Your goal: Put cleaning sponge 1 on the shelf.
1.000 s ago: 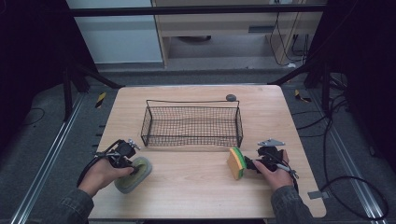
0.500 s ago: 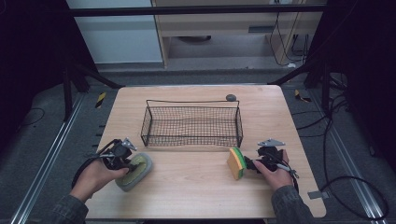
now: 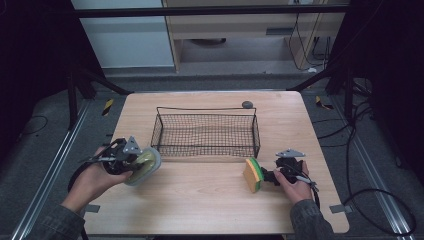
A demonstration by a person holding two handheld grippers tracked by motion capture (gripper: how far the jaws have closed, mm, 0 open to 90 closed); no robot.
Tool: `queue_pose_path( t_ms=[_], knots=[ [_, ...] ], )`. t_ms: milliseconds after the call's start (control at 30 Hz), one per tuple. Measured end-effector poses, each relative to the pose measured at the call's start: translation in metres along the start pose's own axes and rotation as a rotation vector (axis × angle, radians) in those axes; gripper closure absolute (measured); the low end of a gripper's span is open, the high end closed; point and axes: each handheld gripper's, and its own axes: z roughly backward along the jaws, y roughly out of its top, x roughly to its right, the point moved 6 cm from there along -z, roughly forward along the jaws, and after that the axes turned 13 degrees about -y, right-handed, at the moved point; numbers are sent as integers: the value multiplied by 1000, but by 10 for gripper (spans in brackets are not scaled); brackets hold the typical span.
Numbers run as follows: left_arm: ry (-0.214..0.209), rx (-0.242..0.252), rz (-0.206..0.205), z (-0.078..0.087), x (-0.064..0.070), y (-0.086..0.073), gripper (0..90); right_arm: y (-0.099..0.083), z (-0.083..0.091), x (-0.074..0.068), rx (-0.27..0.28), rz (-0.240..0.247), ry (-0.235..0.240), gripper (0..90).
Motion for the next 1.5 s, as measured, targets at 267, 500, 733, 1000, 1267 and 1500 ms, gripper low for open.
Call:
queue_pose_path(
  t_ms=[267,500,733,1000,1267,1500],
  knots=[
    [22,2,-40,11,-12,16,704,0,0,0,1,3,4,5],
    [63,2,-91,22,-19,32,704,0,1,-2,-4,7,19,4],
    [73,-8,-149,29,-26,53,704,0,0,-1,6,28,18,5],
    [50,15,-236,28,-37,83,704,0,0,-2,6,29,30,4],
    [47,-6,-337,19,-47,104,704,0,1,-3,2,32,30,7],
    [79,45,-364,12,-56,118,704,0,1,-3,4,26,33,7]
  ],
)
